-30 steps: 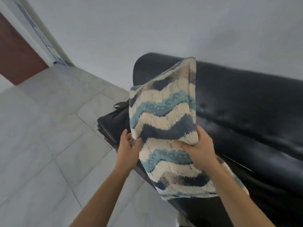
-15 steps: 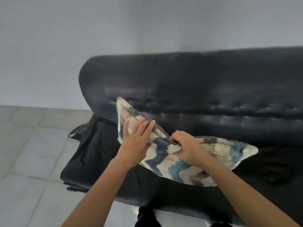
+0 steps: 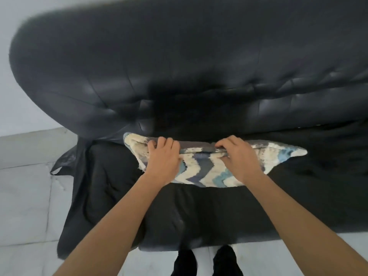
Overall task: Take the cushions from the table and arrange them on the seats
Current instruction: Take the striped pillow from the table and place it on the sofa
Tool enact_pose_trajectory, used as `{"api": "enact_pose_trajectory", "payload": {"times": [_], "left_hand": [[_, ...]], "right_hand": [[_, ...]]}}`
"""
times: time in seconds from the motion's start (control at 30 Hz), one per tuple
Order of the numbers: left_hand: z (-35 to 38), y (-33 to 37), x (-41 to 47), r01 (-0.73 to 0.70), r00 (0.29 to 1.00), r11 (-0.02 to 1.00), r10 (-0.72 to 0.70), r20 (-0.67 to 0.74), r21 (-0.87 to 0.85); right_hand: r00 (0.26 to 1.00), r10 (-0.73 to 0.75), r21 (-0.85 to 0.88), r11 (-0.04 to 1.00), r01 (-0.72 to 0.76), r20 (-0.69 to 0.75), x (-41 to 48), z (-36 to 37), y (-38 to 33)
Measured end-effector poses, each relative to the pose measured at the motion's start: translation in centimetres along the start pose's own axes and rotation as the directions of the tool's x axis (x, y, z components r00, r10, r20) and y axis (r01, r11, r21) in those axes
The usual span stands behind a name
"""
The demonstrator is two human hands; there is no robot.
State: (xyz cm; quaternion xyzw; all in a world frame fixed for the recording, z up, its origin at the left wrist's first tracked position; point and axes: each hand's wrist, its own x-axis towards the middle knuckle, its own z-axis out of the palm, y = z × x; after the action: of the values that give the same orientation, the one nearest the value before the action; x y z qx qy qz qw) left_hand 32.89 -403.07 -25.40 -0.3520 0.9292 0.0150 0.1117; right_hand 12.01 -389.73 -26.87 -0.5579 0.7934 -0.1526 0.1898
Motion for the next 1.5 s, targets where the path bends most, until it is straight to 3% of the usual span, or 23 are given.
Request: {"api": "enact_pose_trajectory", "payload": {"times": [0.1,0.2,0.3,0.4,0.47,0.57,0.7,0.83,0.9,0.97,1.03,1.1,1.2,1.37,1.43,1.5], "left_hand": [[5.8,-1.8,2.9,0.148,0.989,0.989,-0.148,0.018,-0.009],[12.1,-3.2,3.7,0.297,0.954,0.948,-0.288,0.089,-0.119],[18.1,-3.7,3.2,0.326,0.944,0.924,-0.307,0.122,-0.201],[22.8,-3.3,2.8,0.267,0.959,0.943,-0.28,-0.036,-0.198],[24.9,-3.0,3.4,0.267,0.934,0.94,-0.307,-0.181,-0.214],[26.6,-3.0,4.1,0.268,0.861,0.919,-0.363,-0.356,-0.29],[26.1,-2.5,3.0,0.133,0.74,0.919,-0.341,-0.579,-0.371],[22.9,-2.0,2.1,0.065,0.607,0.858,-0.44,-0.663,-0.51],[22.6,-2.4,2.7,0.088,0.638,0.829,-0.473,-0.608,-0.553],[23.1,-2.8,3.8,0.173,0.762,0.806,-0.474,-0.441,-0.567],[24.2,-2.9,3.9,0.25,0.83,0.834,-0.446,-0.336,-0.491],[24.8,-2.9,3.1,0.239,0.836,0.875,-0.406,-0.37,-0.421],[24.6,-4.2,3.2,0.23,0.805,0.926,-0.353,-0.476,-0.299],[24.4,-9.4,8.0,0.389,0.824,0.912,-0.408,-0.394,-0.131],[24.5,-10.4,9.3,0.363,0.839,0.921,-0.389,-0.381,-0.141],[24.8,-10.0,10.1,0.372,0.834,0.914,-0.406,-0.374,-0.163]], "right_hand": [[0.993,-0.005,0.002,1.0,0.006,-0.122,4.2,6.0,2.3],[0.993,0.101,0.005,0.995,-0.101,-0.059,6.5,11.9,5.5],[0.98,0.199,-0.071,0.977,-0.199,-0.015,5.9,17.3,7.9],[0.973,0.2,-0.109,0.971,-0.212,-0.114,5.0,21.3,8.5],[0.955,0.183,-0.073,0.976,-0.205,-0.235,5.0,22.9,8.8],[0.915,0.127,-0.006,0.99,-0.14,-0.382,4.6,25.1,9.7],[0.87,0.033,0.132,0.99,0.037,-0.492,4.0,24.8,9.8],[0.78,-0.016,0.193,0.966,0.175,-0.626,4.3,22.6,7.9],[0.779,-0.034,0.174,0.968,0.182,-0.627,5.1,22.8,7.7],[0.862,-0.002,0.088,0.995,0.054,-0.506,5.8,23.7,8.2],[0.907,0.064,0.015,0.998,-0.063,-0.415,5.3,24.7,8.4],[0.901,0.068,0.012,0.998,-0.069,-0.427,4.5,24.8,7.4],[0.876,-0.071,-0.096,0.995,0.028,-0.478,4.7,25.0,4.3],[0.878,-0.415,-0.428,0.856,0.289,-0.237,11.1,25.9,1.4],[0.894,-0.397,-0.487,0.835,0.257,-0.209,13.2,24.1,4.6],[0.925,-0.287,-0.517,0.847,0.123,-0.251,13.7,21.6,8.9]]}}
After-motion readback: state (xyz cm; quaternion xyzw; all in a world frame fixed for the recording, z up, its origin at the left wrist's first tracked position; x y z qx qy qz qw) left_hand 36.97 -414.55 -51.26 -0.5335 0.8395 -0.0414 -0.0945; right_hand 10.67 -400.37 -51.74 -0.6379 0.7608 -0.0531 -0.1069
